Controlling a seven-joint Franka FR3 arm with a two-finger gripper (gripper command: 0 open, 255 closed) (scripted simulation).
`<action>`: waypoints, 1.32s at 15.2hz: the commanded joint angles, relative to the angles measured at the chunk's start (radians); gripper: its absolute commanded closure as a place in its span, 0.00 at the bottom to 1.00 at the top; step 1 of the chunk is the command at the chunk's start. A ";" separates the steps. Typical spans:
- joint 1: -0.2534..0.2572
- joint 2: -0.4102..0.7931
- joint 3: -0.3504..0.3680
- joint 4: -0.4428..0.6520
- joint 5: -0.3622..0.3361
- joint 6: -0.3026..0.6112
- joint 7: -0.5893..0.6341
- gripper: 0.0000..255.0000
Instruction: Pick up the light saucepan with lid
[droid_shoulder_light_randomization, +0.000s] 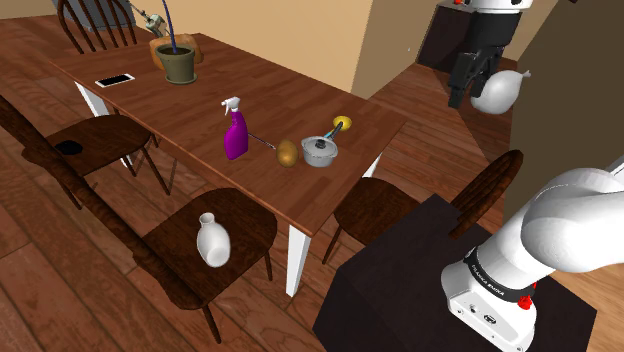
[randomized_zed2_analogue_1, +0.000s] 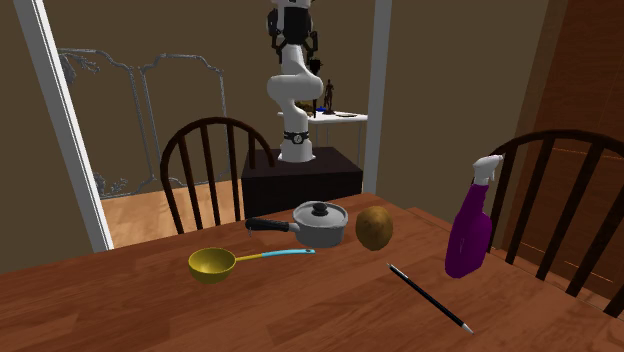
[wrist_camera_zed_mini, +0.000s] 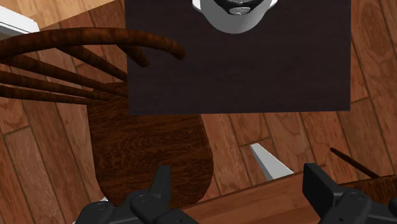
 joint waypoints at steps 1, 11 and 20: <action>0.000 0.000 0.000 0.000 0.000 0.000 0.000 0.00; 0.015 0.225 -0.042 -0.096 0.013 0.413 -0.026 0.00; 0.040 0.525 -0.073 -0.049 0.061 0.746 -0.074 0.00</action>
